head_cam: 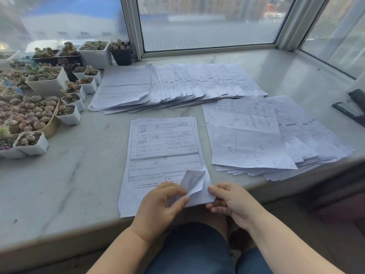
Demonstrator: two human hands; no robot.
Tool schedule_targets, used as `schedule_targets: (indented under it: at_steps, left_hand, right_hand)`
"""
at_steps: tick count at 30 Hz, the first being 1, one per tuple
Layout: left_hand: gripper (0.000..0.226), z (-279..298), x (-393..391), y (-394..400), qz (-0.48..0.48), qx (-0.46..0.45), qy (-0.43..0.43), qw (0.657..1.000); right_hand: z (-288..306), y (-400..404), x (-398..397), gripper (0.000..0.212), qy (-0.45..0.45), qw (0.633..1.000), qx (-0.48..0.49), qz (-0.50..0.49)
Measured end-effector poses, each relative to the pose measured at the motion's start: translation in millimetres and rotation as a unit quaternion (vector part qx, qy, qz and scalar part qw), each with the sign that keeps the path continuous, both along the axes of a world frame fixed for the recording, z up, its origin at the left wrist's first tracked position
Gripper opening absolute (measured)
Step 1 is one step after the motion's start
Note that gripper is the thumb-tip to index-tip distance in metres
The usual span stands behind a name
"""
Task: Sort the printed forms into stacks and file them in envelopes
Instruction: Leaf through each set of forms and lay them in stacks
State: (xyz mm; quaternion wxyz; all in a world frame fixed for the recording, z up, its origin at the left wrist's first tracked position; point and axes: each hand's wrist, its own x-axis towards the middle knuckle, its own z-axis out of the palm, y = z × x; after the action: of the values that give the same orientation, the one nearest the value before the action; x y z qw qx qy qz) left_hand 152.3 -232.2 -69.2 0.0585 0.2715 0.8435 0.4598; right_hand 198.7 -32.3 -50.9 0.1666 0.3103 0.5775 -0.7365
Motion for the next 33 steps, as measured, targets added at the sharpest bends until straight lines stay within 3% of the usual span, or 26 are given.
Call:
schedule_targets:
  at_steps: [3, 7, 8, 10, 12, 16, 19, 21, 24, 26, 28, 30, 32, 33]
  left_hand:
    - [0.010, -2, -1, -2, 0.016, 0.005, 0.000, 1.000]
    - [0.013, -6, 1, 1, 0.074, 0.021, 0.003, 0.997]
    - [0.013, -7, 1, 2, 0.084, 0.032, -0.002, 0.996]
    - [0.014, -7, 1, 3, 0.101, 0.056, -0.014, 0.993]
    - [0.019, -4, 2, 2, 0.099, 0.075, -0.021, 0.992]
    - [0.030, 0, 5, 0, 0.055, 0.045, -0.018, 0.997]
    - [0.036, -2, 6, -2, 0.056, 0.014, 0.016, 0.998]
    - [0.039, -1, 8, -2, 0.042, 0.006, 0.033, 0.999]
    - [0.029, 1, 11, -5, -0.022, -0.030, 0.118, 0.992]
    - [0.023, 6, 13, -6, -0.076, -0.082, 0.184, 0.977]
    - [0.020, 13, 12, -10, -0.086, -0.092, 0.213, 0.969]
    - [0.016, 23, 7, -16, -0.054, -0.031, 0.209, 0.976]
    - [0.013, 36, -4, -24, 0.010, 0.049, 0.193, 0.980]
    - [0.012, 43, -10, -28, 0.044, 0.076, 0.185, 0.979]
  right_hand:
    - [-1, 0, 3, 0.013, -0.004, 0.999, 0.038, 0.010]
    - [4, 9, 2, 0.021, 0.066, 0.951, 0.300, 0.009]
    - [9, 10, 0, 0.021, 0.081, 0.952, 0.294, -0.006]
    - [18, 12, -7, 0.019, 0.082, 0.978, 0.190, -0.028]
    - [25, 9, -16, 0.020, 0.057, 0.990, 0.127, 0.002]
    - [23, -2, -31, 0.025, 0.006, 0.987, 0.150, 0.061]
    - [17, -9, -35, 0.020, 0.005, 0.987, 0.148, 0.060]
    - [17, -13, -40, 0.029, -0.009, 0.988, 0.144, 0.051]
    - [20, -16, -54, 0.047, -0.059, 0.987, 0.139, 0.061]
    - [21, -20, -60, 0.034, -0.069, 0.978, 0.170, 0.098]
    - [21, -23, -63, 0.016, -0.022, 0.950, 0.270, 0.156]
    - [24, -22, -59, 0.022, 0.065, 0.921, 0.338, 0.184]
    - [35, -9, -56, 0.030, 0.120, 0.907, 0.364, 0.174]
    - [44, 2, -56, 0.027, 0.135, 0.923, 0.331, 0.142]
